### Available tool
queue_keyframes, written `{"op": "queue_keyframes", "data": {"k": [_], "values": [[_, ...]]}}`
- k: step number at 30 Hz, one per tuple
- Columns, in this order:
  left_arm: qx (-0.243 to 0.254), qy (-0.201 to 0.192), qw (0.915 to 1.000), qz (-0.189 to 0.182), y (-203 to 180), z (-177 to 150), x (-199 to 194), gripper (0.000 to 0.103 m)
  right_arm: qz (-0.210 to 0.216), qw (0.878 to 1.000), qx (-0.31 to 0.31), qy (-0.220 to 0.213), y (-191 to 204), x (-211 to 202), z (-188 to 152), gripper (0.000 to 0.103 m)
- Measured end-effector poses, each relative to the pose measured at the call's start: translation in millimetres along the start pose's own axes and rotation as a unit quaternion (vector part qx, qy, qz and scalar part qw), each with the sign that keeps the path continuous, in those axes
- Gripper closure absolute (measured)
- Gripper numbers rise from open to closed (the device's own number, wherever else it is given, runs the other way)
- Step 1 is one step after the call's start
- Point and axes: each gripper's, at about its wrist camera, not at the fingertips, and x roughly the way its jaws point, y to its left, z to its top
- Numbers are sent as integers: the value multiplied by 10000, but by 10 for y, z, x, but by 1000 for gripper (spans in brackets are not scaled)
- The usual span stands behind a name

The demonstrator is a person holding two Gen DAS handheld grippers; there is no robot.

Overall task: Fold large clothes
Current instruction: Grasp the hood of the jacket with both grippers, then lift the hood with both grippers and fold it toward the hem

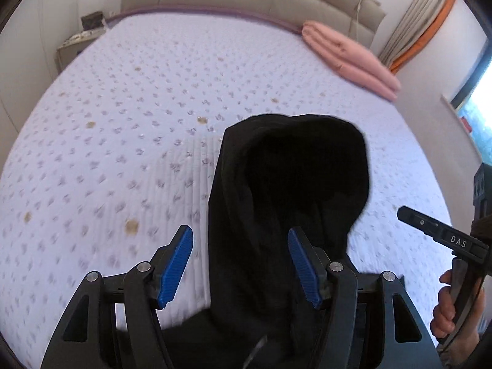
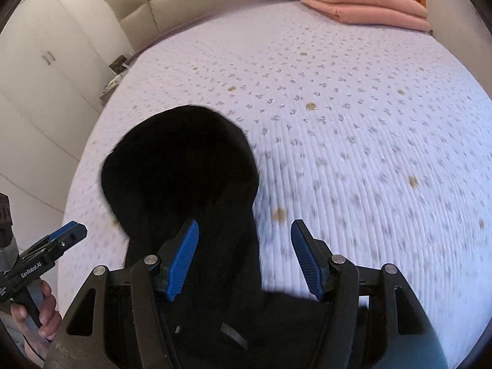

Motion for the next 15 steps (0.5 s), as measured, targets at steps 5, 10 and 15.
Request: {"op": "queue_keyframes", "data": {"k": [5,10,15], "values": [[-18,199,9989,429,2,331,609,37,182,9990,113,392,-86,664,255,37],[-544,237,9980,198,264,458,776,93,144,9986,-17,514,-89,1006,421,88],[-1428,-17,9880,-593,733,256,486,91,339,9994,-57,-87,-310,660,366,97]]}}
